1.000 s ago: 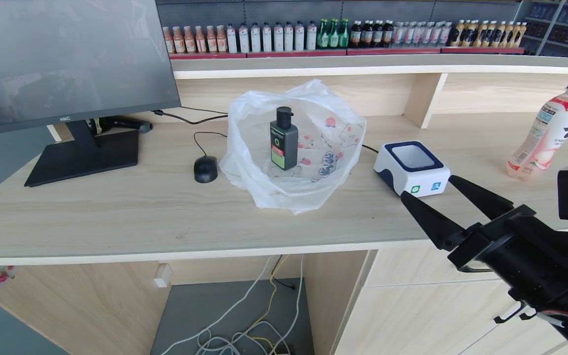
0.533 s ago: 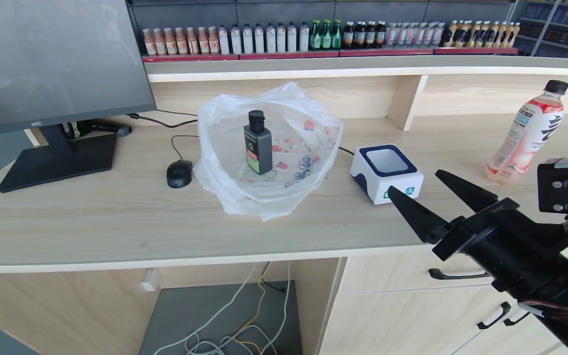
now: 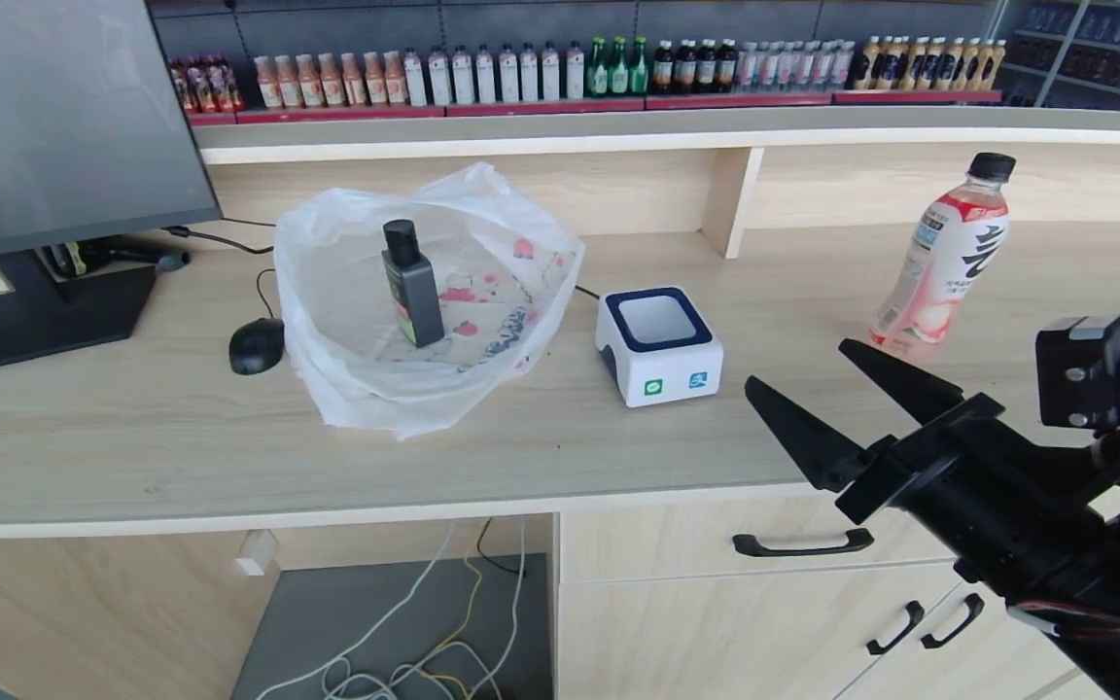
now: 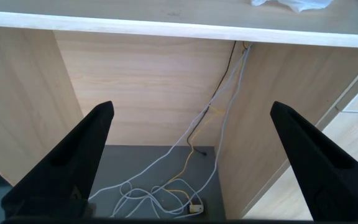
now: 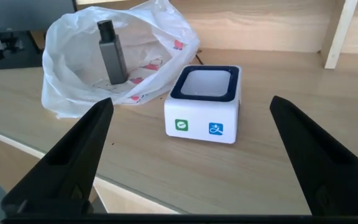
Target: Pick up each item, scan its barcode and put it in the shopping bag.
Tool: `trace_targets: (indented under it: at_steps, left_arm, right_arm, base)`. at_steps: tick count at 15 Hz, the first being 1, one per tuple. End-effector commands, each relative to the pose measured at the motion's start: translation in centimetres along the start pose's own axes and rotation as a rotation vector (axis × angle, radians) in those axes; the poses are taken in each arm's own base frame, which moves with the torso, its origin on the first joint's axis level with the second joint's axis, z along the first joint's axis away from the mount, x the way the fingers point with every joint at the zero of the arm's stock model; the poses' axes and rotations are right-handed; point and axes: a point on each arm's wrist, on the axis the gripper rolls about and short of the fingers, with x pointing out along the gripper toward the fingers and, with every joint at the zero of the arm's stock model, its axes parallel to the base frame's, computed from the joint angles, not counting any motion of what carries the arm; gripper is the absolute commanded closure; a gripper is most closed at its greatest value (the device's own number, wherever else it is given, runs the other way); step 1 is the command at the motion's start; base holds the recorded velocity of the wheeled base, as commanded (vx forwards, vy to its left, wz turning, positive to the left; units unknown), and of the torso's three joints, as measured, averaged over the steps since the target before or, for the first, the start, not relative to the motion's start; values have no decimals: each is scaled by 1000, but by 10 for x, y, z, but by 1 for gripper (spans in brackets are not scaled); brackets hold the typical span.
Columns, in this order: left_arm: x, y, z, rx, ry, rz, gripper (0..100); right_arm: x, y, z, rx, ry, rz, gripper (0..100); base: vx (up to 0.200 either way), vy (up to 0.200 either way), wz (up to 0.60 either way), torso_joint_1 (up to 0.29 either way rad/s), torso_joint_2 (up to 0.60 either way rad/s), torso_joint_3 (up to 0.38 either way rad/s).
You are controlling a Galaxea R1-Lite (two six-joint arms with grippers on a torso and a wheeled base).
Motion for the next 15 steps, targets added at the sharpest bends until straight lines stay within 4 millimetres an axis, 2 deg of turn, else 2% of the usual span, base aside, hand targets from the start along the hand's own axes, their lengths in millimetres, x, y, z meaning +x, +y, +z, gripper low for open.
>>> trace_targets:
  at_steps: [1, 15]
  left_arm:
    - [0, 0, 0, 0, -1, 0, 0]
    - [0, 0, 0, -3, -1, 0, 0]
  right_arm:
    - [-1, 0, -1, -1, 6, 0, 0]
    - [-1, -1, -3, -10, 14, -4, 0]
  base:
    - [0, -200, 0, 2, 2, 7]
    - [0, -200, 0, 1, 4, 3]
